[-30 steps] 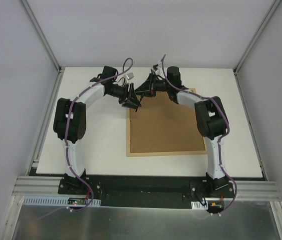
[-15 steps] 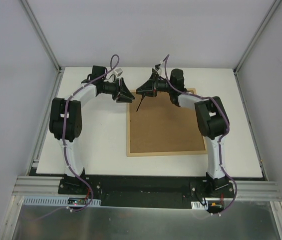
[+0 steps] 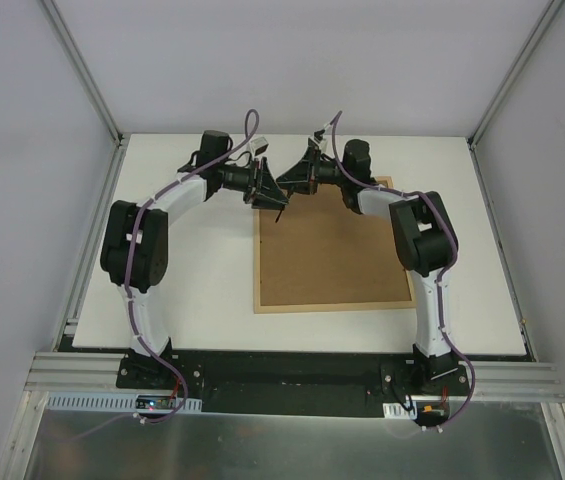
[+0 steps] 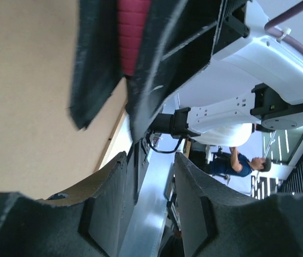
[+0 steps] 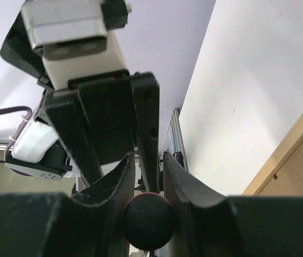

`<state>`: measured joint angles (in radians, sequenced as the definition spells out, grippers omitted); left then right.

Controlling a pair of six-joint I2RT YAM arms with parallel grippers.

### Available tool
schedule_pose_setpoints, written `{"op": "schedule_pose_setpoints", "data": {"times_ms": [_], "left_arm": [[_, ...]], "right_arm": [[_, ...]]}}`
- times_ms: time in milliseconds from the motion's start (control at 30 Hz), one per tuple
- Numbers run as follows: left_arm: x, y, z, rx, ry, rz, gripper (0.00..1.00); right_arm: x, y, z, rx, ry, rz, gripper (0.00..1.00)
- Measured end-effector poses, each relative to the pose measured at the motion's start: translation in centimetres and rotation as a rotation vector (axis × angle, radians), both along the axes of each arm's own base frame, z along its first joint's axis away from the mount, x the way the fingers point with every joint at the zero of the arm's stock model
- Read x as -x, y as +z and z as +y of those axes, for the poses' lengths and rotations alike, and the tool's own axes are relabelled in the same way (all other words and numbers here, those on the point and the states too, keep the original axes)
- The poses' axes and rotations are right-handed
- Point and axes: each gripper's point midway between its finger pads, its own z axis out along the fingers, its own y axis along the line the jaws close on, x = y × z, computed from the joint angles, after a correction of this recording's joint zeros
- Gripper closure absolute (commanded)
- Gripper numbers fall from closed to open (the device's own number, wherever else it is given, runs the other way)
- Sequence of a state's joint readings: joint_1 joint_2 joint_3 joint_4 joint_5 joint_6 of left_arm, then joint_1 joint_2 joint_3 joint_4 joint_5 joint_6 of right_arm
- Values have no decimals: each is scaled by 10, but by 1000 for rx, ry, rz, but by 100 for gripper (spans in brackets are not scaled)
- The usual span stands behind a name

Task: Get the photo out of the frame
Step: Adjust the screwdriver.

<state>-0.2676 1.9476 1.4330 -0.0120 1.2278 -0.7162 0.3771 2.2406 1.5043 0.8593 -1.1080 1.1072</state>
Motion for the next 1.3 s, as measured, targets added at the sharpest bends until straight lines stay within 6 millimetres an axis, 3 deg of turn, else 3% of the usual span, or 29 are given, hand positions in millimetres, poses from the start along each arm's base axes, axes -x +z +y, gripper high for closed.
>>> {"op": "schedule_pose_setpoints", "data": {"times_ms": [133, 233, 367, 400, 567, 700, 1033, 1133, 1200, 1233, 1300], "left_arm": [[10, 0, -13, 4, -35, -4, 73], [12, -4, -16, -7, -36, -4, 100], [12, -14, -14, -37, -21, -1, 100], [13, -18, -14, -51, -18, -3, 100], [17, -31, -12, -131, -15, -3, 100], [16, -35, -12, -192, -39, -51, 100], [36, -60, -13, -278, -159, -108, 100], [42, -65, -15, -294, -182, -113, 100], [45, -65, -17, -295, -195, -114, 100], [46, -65, -17, -296, -199, -116, 92], [47, -65, -17, -297, -204, -123, 68]], "right_arm": [[0, -3, 0, 2, 2, 10, 100], [1, -2, 0, -1, 6, 14, 99], [1, -9, 0, 24, 5, 28, 66], [2, -14, -1, 45, 3, 40, 63], [2, -42, -7, 238, -11, 32, 55], [13, -49, -15, 333, 34, 13, 54], [49, -59, -31, 415, 166, 61, 71], [57, -58, -32, 409, 192, 84, 99], [60, -59, -33, 411, 200, 83, 99], [61, -59, -33, 411, 203, 86, 100], [61, -59, -34, 409, 206, 80, 100]]}}
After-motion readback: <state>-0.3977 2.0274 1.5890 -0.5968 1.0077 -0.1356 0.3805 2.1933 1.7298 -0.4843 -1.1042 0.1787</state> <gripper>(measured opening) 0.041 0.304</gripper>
